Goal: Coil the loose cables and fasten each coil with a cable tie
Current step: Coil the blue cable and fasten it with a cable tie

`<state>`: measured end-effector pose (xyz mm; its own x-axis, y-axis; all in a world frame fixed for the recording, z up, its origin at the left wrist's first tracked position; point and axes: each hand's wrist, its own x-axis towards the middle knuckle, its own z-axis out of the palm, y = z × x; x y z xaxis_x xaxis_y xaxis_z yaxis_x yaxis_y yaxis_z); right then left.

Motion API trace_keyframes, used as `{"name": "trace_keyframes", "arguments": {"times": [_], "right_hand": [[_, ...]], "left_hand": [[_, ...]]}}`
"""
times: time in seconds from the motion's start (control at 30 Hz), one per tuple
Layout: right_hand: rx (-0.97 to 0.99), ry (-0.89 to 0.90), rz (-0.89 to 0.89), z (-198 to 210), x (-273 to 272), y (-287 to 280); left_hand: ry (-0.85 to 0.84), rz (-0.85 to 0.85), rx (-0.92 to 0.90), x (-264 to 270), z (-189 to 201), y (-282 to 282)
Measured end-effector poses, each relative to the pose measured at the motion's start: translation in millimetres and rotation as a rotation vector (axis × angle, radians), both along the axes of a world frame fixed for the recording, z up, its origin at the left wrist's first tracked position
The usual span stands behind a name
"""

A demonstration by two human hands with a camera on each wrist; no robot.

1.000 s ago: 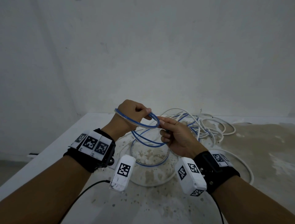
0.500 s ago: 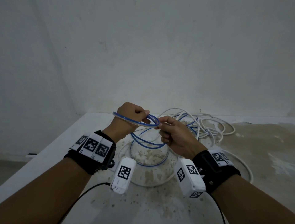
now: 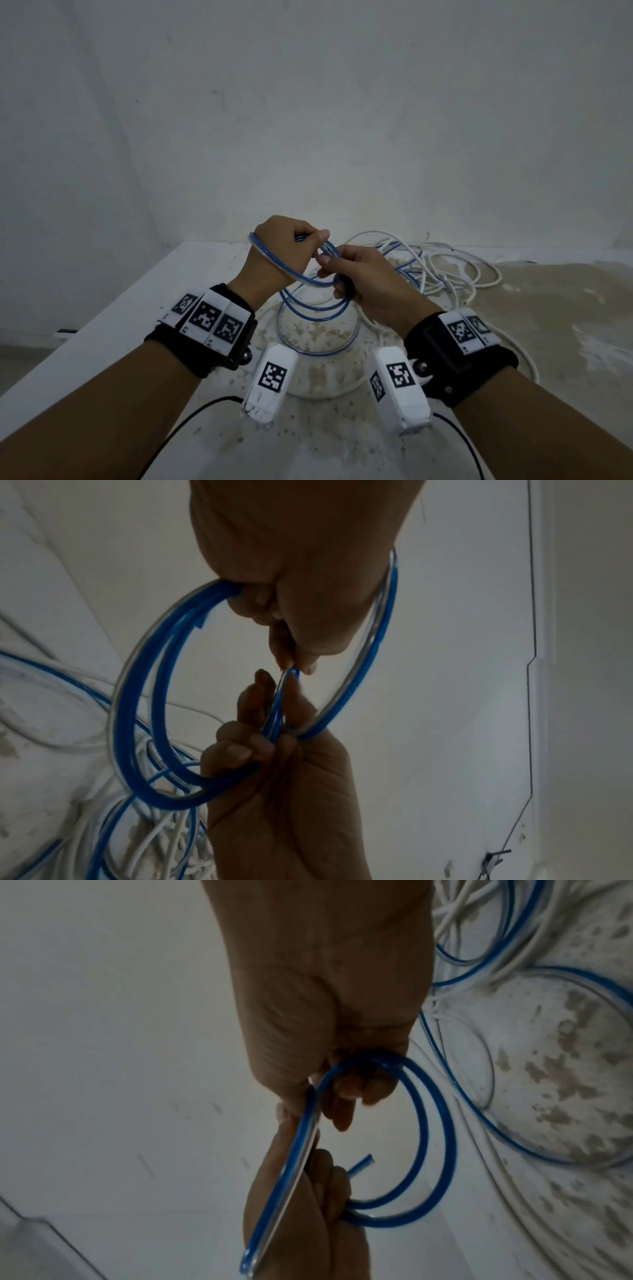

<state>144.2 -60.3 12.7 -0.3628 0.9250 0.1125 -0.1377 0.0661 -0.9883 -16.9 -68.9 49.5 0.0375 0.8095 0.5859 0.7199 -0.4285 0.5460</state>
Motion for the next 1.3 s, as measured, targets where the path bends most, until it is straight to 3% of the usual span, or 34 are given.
{"name": "trace_keyframes", "arguments": {"times": [0.2, 0.3, 0.37, 0.47, 0.53, 0.6, 0.67, 0.77, 0.87, 0.93, 1.03, 1.1, 1.2, 1.3], "right_hand": [[-0.067, 0.170, 0.317, 13.6, 17.9, 5.1], [-0.044, 0.061, 0.369, 18.5, 22.9, 9.0], [0.009, -0.122, 0.235, 24.7, 21.4, 7.1], [0.205, -0.472, -0.113, 32.9, 15.6, 4.4], [0.201, -0.529, -0.265, 33.1, 11.8, 6.3], [-0.047, -0.352, -0.254, 30.3, 5.9, 7.3], [-0.341, -0.055, -0.195, 29.1, 1.9, 8.2], [-0.520, 0.152, -0.185, 28.9, 11.2, 15.1], [-0.410, -0.009, -0.116, 19.8, 23.9, 18.8], [-0.237, -0.164, -0.185, 8.9, 24.4, 19.0], [0.005, -0.328, -0.334, -5.3, 22.0, 15.0], [0.063, -0.396, -0.279, -10.4, 24.2, 13.7], [0.056, -0.398, -0.092, -5.3, 26.2, 12.3], [0.109, -0.186, -0.057, 10.6, 26.0, 14.9]], "left_hand": [[-0.177, -0.073, -0.044, -4.0, 8.4, -1.7], [-0.223, -0.098, -0.030, -5.2, 8.3, -0.9], [-0.230, -0.079, -0.016, -4.2, 5.2, 0.5], [-0.174, 0.000, 0.059, -1.2, 2.7, 3.4], [-0.093, 0.044, 0.129, -0.3, 3.8, 4.6], [0.006, 0.059, 0.217, 1.4, 3.0, 4.8], [0.065, 0.032, 0.250, 0.5, 0.0, 6.7], [0.095, 0.054, 0.215, -7.5, -4.7, 9.4], [0.005, 0.135, 0.123, -17.0, -2.9, 7.1], [-0.077, 0.151, 0.072, -17.5, -0.7, 5.3], [-0.291, 0.096, 0.018, -18.6, 6.6, 7.3], [-0.381, 0.053, -0.002, -18.5, 12.5, 7.4], [-0.365, 0.030, 0.005, -18.4, 20.5, 3.1], [-0.365, 0.025, 0.015, -20.4, 25.6, 1.9]]}}
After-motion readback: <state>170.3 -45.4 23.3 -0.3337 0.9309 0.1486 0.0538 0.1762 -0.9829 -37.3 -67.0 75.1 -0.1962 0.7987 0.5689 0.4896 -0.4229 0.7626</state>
